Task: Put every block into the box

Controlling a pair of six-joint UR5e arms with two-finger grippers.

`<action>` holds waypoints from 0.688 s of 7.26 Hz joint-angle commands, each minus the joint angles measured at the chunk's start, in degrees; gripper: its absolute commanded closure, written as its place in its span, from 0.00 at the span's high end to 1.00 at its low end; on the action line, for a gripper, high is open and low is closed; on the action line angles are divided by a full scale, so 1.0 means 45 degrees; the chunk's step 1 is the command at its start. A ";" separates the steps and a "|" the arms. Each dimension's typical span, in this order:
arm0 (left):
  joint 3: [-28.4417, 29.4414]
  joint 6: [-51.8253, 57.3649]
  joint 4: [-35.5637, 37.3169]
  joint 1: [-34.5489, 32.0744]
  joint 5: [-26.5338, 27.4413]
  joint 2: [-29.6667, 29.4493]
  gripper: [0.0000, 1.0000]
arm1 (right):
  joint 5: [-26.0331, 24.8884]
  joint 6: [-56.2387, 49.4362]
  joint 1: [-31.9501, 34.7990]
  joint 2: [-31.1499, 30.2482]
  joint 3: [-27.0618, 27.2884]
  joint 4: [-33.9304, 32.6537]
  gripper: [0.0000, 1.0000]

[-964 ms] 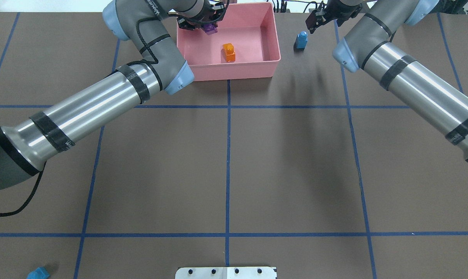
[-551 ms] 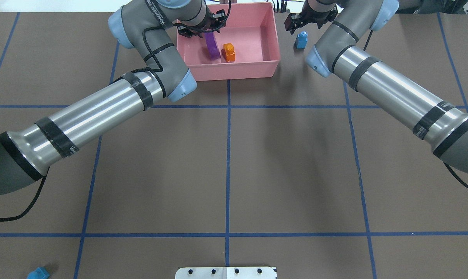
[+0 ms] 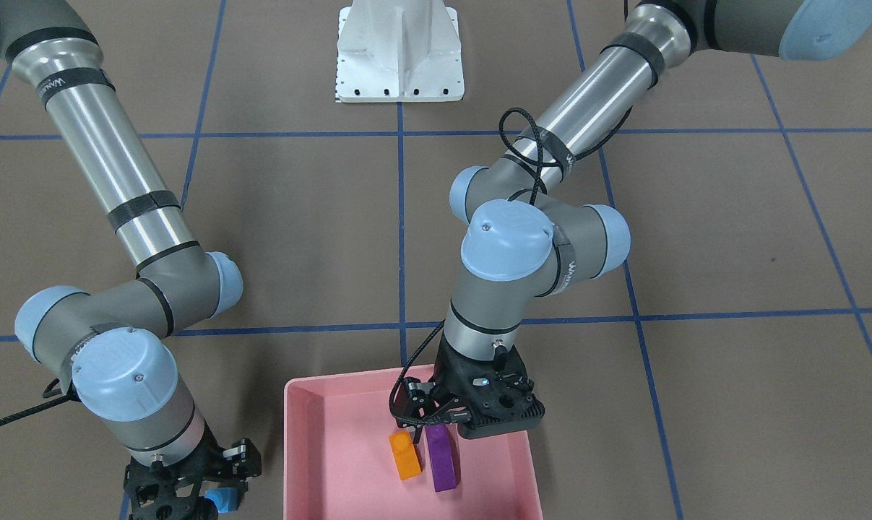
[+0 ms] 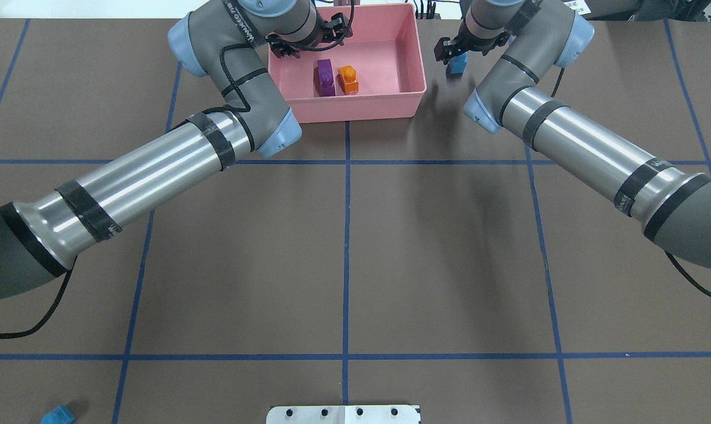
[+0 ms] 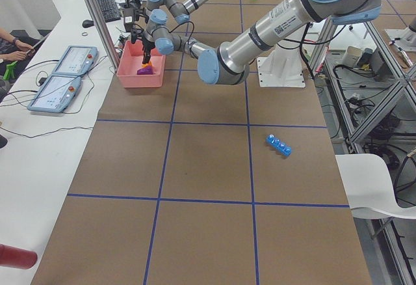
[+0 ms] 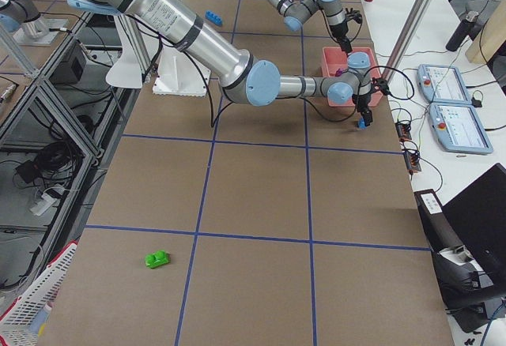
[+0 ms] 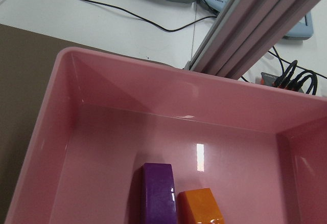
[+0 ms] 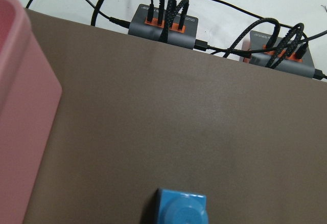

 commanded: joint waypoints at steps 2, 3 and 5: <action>-0.0153 0.0012 0.0019 0.0001 0.0003 0.0000 1.00 | -0.0216 0.0001 -0.0033 0.0024 -0.0418 0.0134 0.85; -0.0212 0.0013 0.0020 -0.0018 0.0003 0.0000 1.00 | -0.0217 0.0001 -0.0052 0.0024 -0.0438 0.0134 0.67; -0.0348 0.0032 0.0039 -0.0038 0.0003 0.0000 1.00 | -0.0217 0.0001 -0.0091 0.0218 -0.0458 0.0134 0.59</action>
